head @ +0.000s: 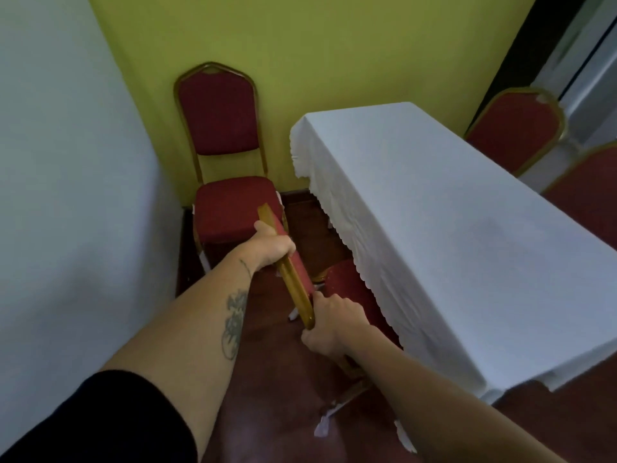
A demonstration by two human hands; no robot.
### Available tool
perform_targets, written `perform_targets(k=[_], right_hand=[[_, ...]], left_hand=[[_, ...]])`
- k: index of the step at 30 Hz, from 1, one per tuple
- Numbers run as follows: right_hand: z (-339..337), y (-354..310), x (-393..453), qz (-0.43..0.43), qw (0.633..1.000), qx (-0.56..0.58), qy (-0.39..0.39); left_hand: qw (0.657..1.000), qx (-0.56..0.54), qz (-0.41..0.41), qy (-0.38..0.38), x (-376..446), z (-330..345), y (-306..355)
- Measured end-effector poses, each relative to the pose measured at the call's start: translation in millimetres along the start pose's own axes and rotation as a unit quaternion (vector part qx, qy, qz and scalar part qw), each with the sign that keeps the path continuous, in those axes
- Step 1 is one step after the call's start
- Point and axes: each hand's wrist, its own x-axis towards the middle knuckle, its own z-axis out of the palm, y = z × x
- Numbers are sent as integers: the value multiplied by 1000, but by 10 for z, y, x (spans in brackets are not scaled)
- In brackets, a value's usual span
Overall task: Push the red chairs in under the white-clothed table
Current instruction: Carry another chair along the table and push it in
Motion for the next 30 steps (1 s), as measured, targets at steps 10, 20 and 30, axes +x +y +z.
perform_targets(k=[10, 20, 30], right_hand=[[-261, 352, 313, 24, 998, 41, -52], [-919, -107, 1010, -27, 991, 121, 58], [-1615, -962, 2372, -30, 985, 135, 99]], left_hand=[[1000, 6, 15, -27, 320, 186, 388], [990, 59, 31, -126, 587, -654, 396], [987, 83, 136, -8, 1366, -2348, 514]])
